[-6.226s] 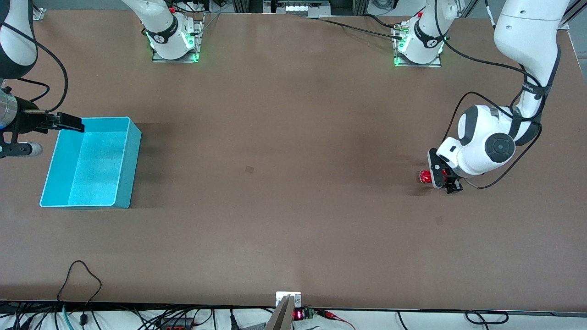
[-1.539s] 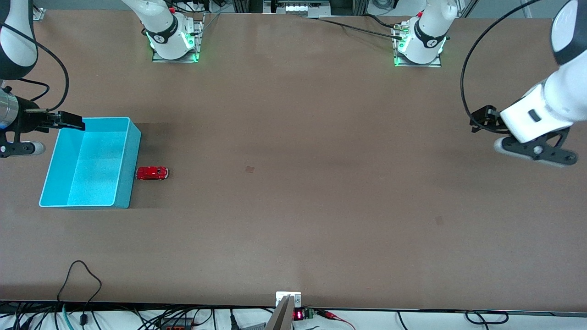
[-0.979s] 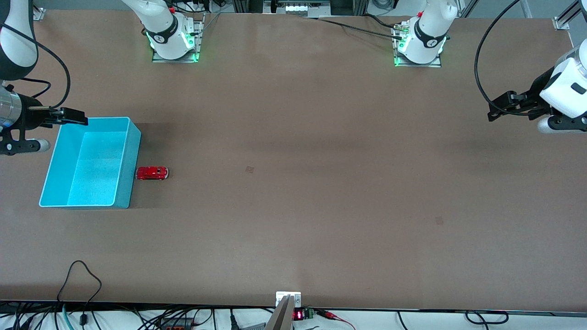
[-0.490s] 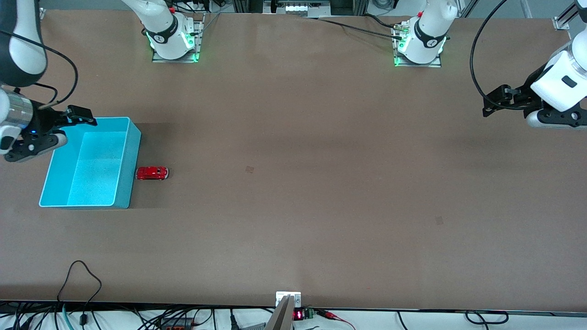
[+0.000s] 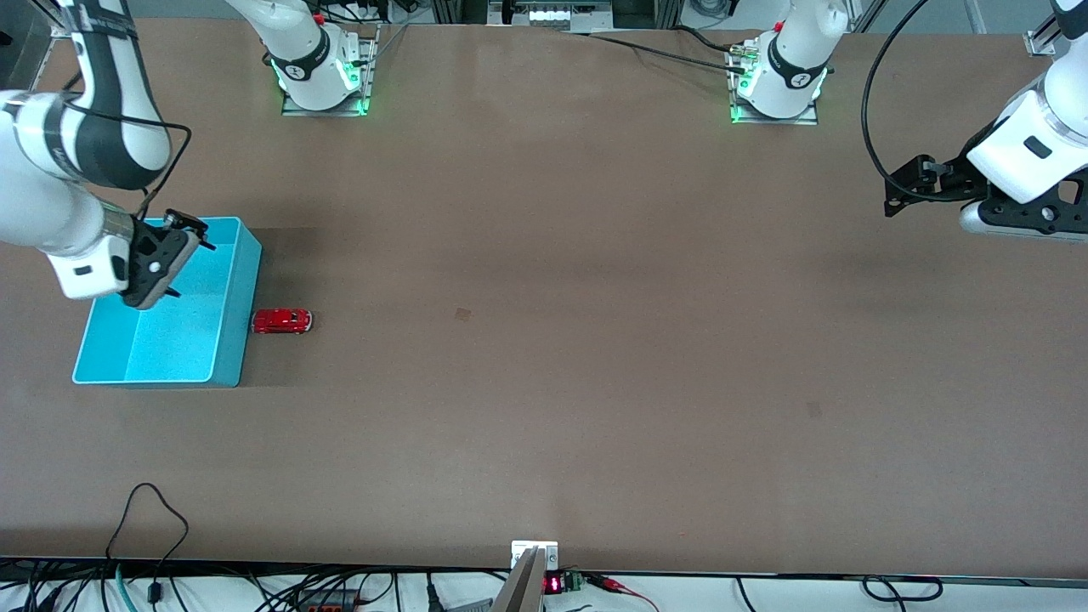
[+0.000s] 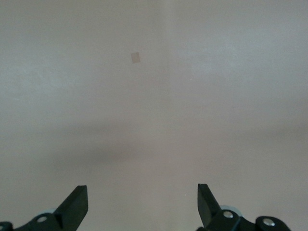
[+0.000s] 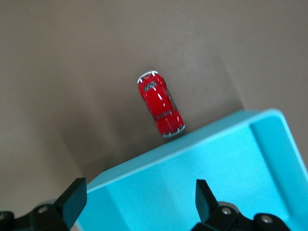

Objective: Wind red beetle toy and store in blue box
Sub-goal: 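Reach the right gripper down to the car beside the box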

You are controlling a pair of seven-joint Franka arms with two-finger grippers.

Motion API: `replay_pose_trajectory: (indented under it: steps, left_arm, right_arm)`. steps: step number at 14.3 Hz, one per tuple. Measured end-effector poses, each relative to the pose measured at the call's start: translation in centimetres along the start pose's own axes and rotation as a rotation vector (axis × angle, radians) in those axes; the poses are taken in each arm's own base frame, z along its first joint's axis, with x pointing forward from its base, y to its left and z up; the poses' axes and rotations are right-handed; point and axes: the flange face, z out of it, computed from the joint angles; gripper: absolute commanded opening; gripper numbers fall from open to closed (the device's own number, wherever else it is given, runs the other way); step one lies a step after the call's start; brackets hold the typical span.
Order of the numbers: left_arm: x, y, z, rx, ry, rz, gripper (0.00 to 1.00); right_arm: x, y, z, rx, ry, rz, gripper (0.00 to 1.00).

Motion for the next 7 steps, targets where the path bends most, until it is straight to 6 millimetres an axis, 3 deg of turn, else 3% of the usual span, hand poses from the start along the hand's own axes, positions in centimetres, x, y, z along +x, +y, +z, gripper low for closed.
replay_pose_trajectory:
  steps: [4,7]
  left_arm:
    - [0.0,0.0,0.0,0.000,0.000,0.000,1.00]
    - [0.0,0.0,0.0,0.000,0.001,0.001,1.00]
  right_arm:
    - [3.9,0.5,5.1,-0.049,-0.044,-0.244,1.00]
    - [5.7,0.8,8.9,-0.064,-0.039,-0.309,1.00]
